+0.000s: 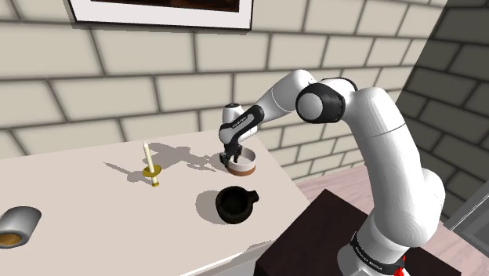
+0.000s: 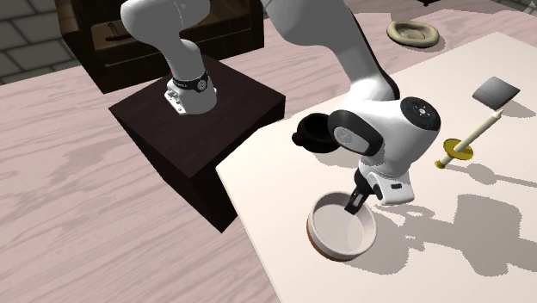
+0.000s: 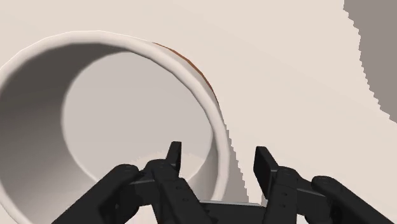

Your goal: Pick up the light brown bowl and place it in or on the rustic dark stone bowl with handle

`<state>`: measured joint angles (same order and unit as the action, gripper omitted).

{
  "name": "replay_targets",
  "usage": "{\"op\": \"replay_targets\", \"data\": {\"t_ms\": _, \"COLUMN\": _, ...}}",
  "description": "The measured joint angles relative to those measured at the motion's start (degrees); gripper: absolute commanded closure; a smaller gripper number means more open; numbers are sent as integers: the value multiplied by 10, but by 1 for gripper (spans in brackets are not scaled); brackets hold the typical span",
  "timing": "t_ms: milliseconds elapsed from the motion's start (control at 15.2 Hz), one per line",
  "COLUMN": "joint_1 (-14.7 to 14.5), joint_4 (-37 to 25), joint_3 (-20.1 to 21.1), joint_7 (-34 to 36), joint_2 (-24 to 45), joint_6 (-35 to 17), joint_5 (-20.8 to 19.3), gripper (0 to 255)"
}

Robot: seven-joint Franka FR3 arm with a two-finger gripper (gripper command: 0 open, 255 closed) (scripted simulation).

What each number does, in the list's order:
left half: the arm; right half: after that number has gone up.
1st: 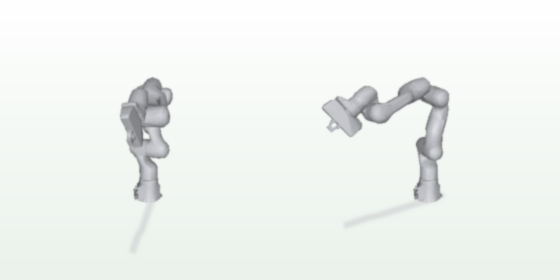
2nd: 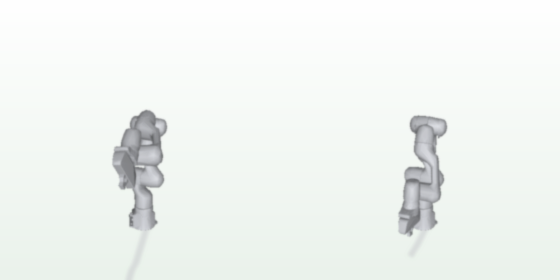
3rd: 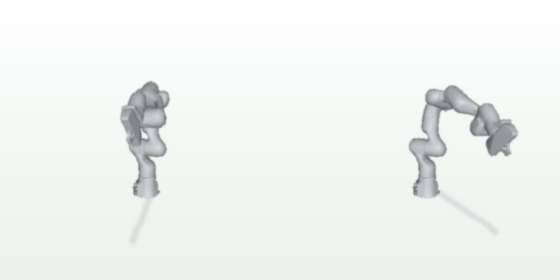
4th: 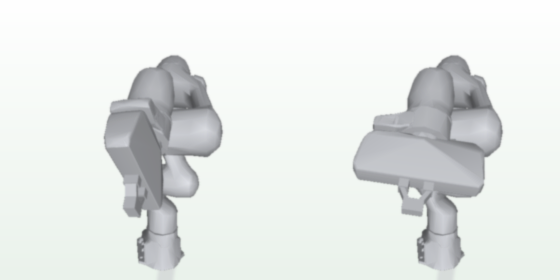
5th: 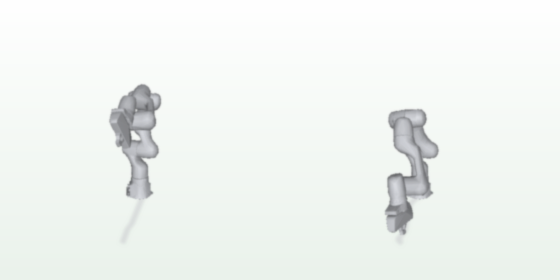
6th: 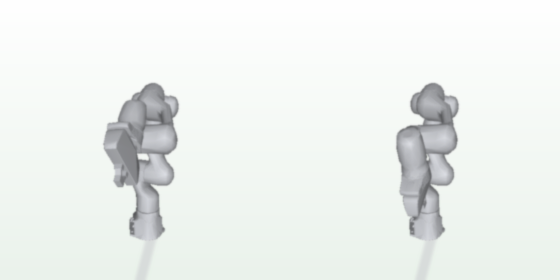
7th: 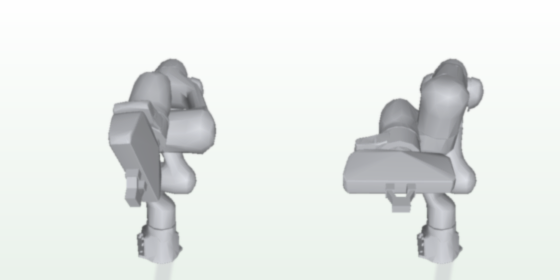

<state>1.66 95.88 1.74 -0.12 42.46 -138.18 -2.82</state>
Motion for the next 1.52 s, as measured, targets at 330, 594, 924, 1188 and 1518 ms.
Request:
{"op": "replay_targets", "data": {"t_ms": 330, "joint_1": 0, "joint_4": 0, "joint_3": 0, "joint_7": 0, "joint_2": 0, "joint_6": 0, "joint_5": 0, "gripper": 255}}
{"op": "replay_targets", "data": {"t_ms": 594, "joint_1": 0, "joint_4": 0, "joint_3": 0, "joint_7": 0, "joint_2": 0, "joint_6": 0, "joint_5": 0, "gripper": 255}}
{"op": "replay_targets", "data": {"t_ms": 924, "joint_1": 0, "joint_4": 4, "joint_3": 1, "joint_7": -1, "joint_2": -22, "joint_6": 18, "joint_5": 1, "gripper": 255}}
{"op": "replay_targets", "data": {"t_ms": 1188, "joint_1": 1, "joint_4": 3, "joint_3": 2, "joint_7": -1, "joint_2": -41, "joint_6": 38, "joint_5": 2, "gripper": 255}}
{"op": "replay_targets", "data": {"t_ms": 1518, "joint_1": 2, "joint_4": 5, "joint_3": 2, "joint_7": -3, "joint_2": -69, "joint_6": 64, "joint_5": 3, "gripper": 255}}
